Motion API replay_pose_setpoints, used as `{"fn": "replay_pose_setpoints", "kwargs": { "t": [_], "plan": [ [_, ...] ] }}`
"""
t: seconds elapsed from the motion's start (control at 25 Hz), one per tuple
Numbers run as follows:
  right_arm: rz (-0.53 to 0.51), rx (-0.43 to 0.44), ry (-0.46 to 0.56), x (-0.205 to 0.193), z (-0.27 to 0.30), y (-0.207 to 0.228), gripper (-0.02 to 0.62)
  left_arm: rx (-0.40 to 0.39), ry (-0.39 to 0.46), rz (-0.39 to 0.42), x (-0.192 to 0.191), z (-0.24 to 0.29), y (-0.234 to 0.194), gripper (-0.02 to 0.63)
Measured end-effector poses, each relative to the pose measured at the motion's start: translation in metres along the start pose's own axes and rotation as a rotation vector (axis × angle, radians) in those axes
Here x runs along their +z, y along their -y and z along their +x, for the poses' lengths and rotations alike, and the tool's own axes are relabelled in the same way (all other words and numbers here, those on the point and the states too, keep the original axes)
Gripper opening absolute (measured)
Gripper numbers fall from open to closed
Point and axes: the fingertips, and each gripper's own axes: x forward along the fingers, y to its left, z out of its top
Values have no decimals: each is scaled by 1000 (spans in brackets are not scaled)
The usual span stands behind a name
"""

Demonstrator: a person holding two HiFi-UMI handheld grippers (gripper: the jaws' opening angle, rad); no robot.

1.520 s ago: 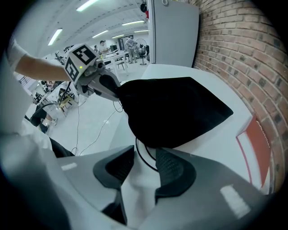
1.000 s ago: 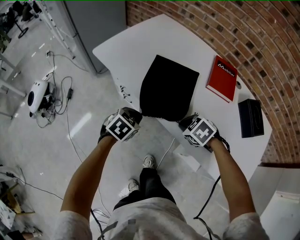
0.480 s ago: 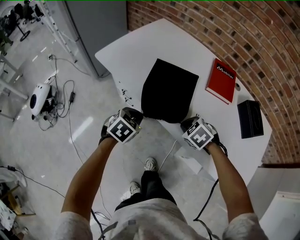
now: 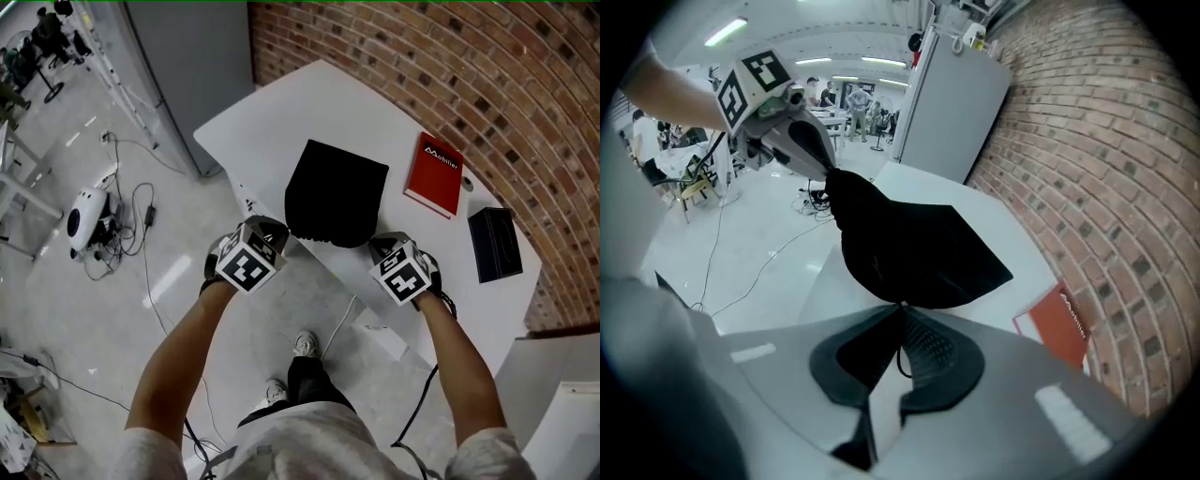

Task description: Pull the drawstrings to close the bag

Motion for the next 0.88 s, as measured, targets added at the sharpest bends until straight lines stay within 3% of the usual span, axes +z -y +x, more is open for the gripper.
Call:
{"fn": "replay_pose_setpoints", "kwargs": {
  "t": [0.56,0.88],
  "plan": [
    [47,-200,191,62,-58,73,11,190,106,85,82,-39,-44,6],
    [41,-270,274,91,-78,113,11,283,165,104,129,-54,-69,6]
  ]
}}
